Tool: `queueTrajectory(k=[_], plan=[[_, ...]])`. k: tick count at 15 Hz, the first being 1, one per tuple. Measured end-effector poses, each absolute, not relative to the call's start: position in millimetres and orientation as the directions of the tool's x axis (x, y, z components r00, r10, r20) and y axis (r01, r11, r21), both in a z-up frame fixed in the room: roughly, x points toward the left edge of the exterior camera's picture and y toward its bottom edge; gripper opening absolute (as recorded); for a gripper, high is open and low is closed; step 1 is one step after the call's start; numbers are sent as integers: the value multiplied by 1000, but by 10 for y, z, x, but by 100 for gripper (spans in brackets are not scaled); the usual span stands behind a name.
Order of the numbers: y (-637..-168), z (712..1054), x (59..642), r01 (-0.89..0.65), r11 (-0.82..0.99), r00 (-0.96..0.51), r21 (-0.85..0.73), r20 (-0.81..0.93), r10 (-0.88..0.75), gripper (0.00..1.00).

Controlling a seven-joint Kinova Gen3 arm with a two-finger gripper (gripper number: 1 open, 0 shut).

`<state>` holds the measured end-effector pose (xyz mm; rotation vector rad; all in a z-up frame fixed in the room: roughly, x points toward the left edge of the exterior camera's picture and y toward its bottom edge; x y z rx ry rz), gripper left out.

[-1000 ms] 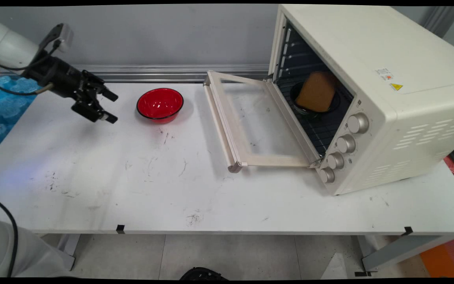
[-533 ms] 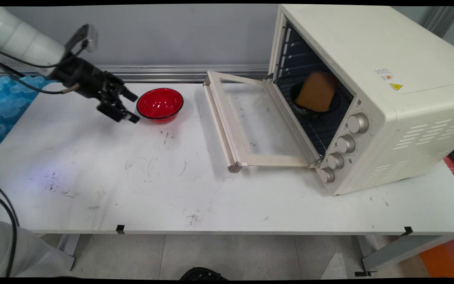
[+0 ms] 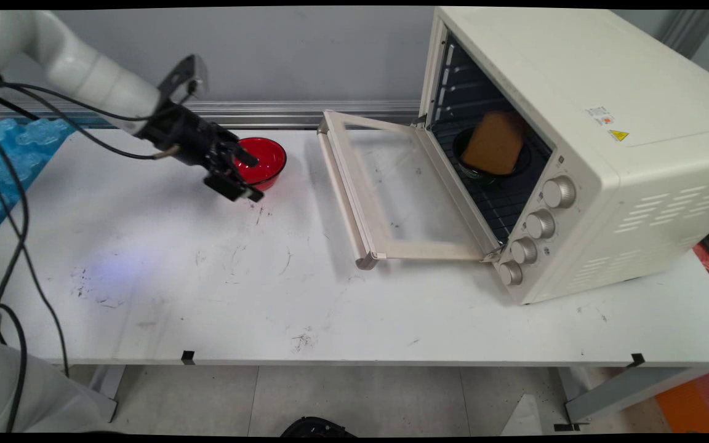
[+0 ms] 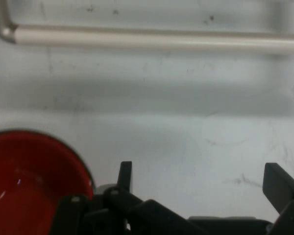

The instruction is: Close the oven

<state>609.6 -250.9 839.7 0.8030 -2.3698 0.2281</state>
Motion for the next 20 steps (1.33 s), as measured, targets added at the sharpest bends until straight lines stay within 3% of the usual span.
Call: queueTrajectory(k=[7,8,20], plan=[[-2833,7999,5655,-567,824,-651,-2,614,-446,100],[-2874,7948,5605,-563,827,-654,-5,614,-441,0],[-3296,7435,5178,-565,825,-646,-15,631,-430,0]])
